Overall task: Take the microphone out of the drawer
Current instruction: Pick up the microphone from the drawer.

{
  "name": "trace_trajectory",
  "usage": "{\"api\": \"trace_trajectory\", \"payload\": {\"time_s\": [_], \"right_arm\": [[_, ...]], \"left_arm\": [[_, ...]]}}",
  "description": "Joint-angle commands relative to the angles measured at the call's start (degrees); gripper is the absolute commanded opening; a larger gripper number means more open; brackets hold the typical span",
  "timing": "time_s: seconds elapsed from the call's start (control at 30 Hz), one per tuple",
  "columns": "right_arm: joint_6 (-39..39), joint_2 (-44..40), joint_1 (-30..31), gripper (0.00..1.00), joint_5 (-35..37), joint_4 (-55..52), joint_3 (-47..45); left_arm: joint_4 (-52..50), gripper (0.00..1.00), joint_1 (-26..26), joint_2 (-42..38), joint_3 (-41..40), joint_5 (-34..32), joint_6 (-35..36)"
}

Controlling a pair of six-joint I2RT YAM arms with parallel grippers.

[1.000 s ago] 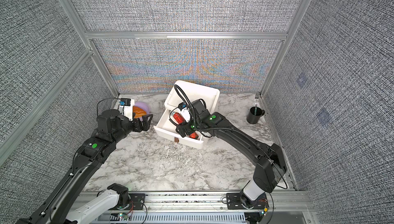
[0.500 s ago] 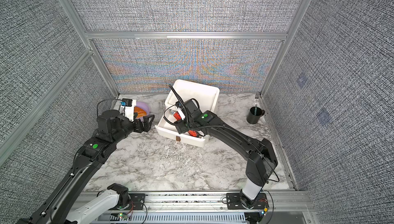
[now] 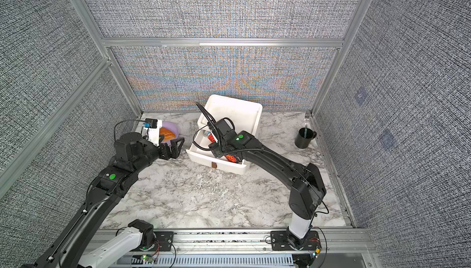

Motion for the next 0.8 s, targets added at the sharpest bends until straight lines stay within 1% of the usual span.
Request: {"api": "trace_trajectory", "payload": {"time_s": [0.0, 0.13, 0.3, 0.5, 0.67, 0.77], "right_arm": [[0.9, 0.2, -0.2, 0.78, 2.4, 0.8, -0.3], [0.0, 1.5, -0.1, 0.79, -0.7, 0.2, 0.3], [-3.0, 2.1, -0.6, 0.78, -6.1, 0.0, 0.7], [-5.8, 4.1, -1.6, 0.68, -8.8, -2.9, 3.9], [-9.9, 5.8, -2.9, 0.66, -11.6, -6.0, 6.9], [-11.8, 5.5, -3.9, 0.61, -13.0, -5.9, 7.2]], "left_arm": [[1.1, 1.0, 0.1, 0.4, 0.7, 0.5, 0.5], [0.7, 1.0, 0.0, 0.2, 1.2, 0.3, 0.8], [0.5, 1.0, 0.1, -0.4, 0.8, 0.0, 0.9], [0.5, 1.0, 0.1, -1.2, 0.5, -0.6, 1.0], [0.1, 1.0, 0.2, -1.1, 0.6, -0.3, 1.3], [0.6, 1.0, 0.1, -1.6, -0.1, -0.6, 1.1]]}}
